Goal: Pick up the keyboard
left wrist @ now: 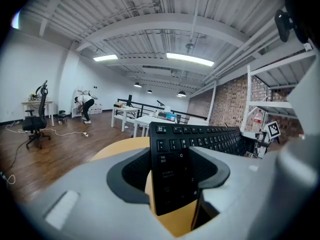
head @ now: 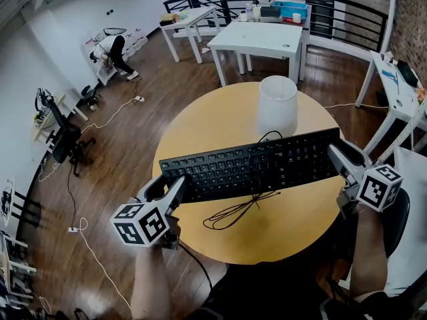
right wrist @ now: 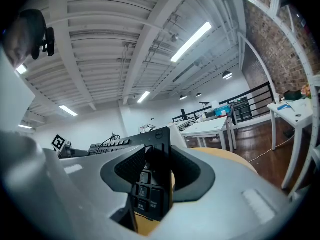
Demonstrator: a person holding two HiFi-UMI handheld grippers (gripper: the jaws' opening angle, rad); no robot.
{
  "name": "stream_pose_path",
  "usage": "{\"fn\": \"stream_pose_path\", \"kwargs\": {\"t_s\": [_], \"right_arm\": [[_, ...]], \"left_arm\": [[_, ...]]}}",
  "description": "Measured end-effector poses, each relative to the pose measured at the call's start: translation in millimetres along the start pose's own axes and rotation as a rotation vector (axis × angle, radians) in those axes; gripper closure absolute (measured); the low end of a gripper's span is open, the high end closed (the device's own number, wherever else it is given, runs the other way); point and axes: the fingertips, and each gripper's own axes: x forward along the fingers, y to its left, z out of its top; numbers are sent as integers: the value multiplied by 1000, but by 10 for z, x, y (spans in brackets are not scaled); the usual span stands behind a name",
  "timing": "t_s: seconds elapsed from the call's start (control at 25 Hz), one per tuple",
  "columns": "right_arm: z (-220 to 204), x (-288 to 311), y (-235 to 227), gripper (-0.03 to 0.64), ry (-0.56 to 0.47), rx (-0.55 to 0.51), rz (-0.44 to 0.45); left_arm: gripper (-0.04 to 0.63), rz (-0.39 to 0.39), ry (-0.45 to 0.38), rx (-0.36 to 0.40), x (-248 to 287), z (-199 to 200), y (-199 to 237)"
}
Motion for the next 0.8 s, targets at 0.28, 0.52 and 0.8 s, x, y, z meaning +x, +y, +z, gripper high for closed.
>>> {"fn": "stream_pose_path", "kwargs": {"t_s": [0.28, 0.52, 0.8], "right_arm": [[18, -7, -10, 465, -5, 3, -8], [85, -46, 57, 465, -20, -8, -6], [63, -40, 34, 466, -27, -19, -12]], "left_arm": [[276, -4, 6, -12, 20, -25, -3], [276, -4, -2, -16, -40, 12, -13], [275, -7, -5, -21, 3, -48, 2]]}}
